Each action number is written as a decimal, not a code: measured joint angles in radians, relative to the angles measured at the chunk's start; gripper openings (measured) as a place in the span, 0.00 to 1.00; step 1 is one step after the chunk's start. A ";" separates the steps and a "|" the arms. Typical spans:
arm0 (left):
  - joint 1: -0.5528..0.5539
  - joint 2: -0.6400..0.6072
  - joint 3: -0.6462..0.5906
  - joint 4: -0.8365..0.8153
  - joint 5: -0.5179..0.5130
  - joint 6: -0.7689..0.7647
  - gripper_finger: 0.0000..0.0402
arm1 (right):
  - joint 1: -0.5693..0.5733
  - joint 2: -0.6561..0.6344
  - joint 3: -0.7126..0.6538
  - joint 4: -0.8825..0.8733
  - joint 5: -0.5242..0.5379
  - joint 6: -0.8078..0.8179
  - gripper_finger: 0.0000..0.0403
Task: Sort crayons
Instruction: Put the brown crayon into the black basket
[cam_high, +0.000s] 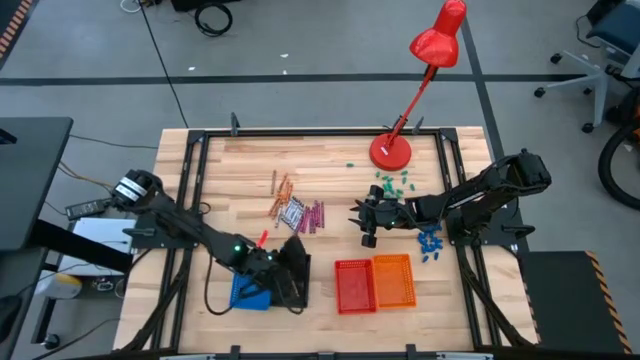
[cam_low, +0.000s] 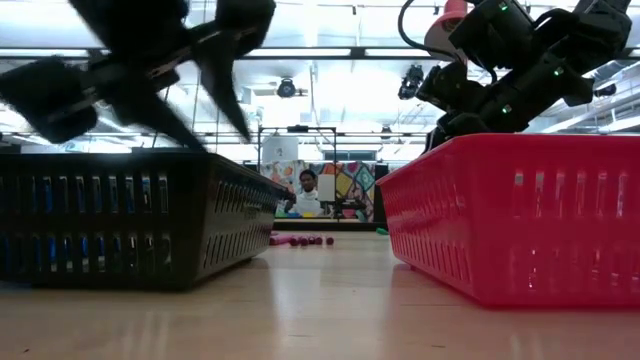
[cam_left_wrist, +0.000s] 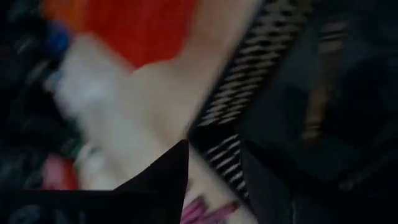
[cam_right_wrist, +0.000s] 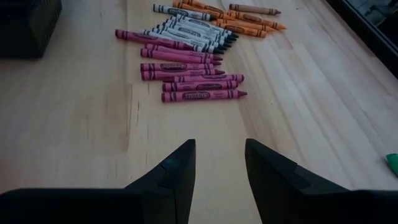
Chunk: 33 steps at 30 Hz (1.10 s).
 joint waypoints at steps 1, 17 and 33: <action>0.004 -0.016 0.000 -0.011 -0.013 -0.022 0.37 | 0.000 0.000 0.000 -0.002 0.000 0.002 0.36; 0.405 -0.154 -0.020 -0.285 0.005 -0.787 0.31 | 0.024 0.003 0.000 0.122 -0.027 0.208 0.36; 0.896 -0.079 -0.093 -0.262 0.169 -1.273 0.38 | 0.067 0.003 0.000 0.126 0.015 0.154 0.36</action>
